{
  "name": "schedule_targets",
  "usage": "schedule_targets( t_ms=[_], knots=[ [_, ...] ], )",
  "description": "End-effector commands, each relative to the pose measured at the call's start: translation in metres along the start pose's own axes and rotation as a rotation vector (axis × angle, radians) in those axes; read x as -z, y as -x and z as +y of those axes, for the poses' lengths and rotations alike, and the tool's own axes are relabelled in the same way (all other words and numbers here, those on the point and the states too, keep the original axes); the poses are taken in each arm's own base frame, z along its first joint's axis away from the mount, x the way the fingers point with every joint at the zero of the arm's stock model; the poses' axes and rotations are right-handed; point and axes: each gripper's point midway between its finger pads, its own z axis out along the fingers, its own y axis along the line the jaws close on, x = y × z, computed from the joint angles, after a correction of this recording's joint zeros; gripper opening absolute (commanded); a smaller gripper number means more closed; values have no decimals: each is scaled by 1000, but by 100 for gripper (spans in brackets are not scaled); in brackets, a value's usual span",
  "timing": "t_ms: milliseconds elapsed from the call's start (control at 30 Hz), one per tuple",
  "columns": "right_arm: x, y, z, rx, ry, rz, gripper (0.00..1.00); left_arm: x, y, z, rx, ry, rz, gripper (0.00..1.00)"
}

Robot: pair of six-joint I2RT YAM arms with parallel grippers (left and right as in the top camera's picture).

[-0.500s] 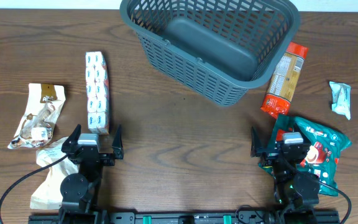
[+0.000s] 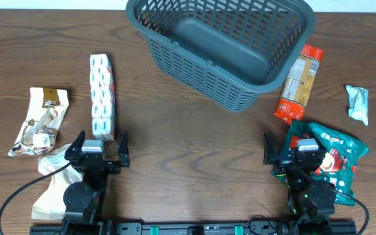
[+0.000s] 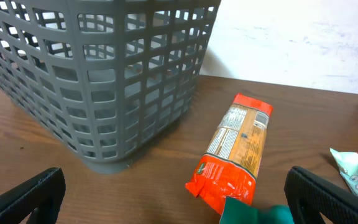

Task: Pack container
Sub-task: 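Raise both grippers from rest toward the grey basket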

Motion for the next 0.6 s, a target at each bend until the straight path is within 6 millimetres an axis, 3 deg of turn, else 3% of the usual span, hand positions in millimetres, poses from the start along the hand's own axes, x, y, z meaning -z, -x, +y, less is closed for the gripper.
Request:
schedule_targets(
  t_ms=[0, 567],
  knots=[
    [0, -1, 1, -14, 0, -3, 99, -1, -18, 3, 4, 19, 51, 99],
    [0, -1, 1, -14, 0, -3, 99, -1, -18, 3, 4, 19, 51, 99]
  ],
)
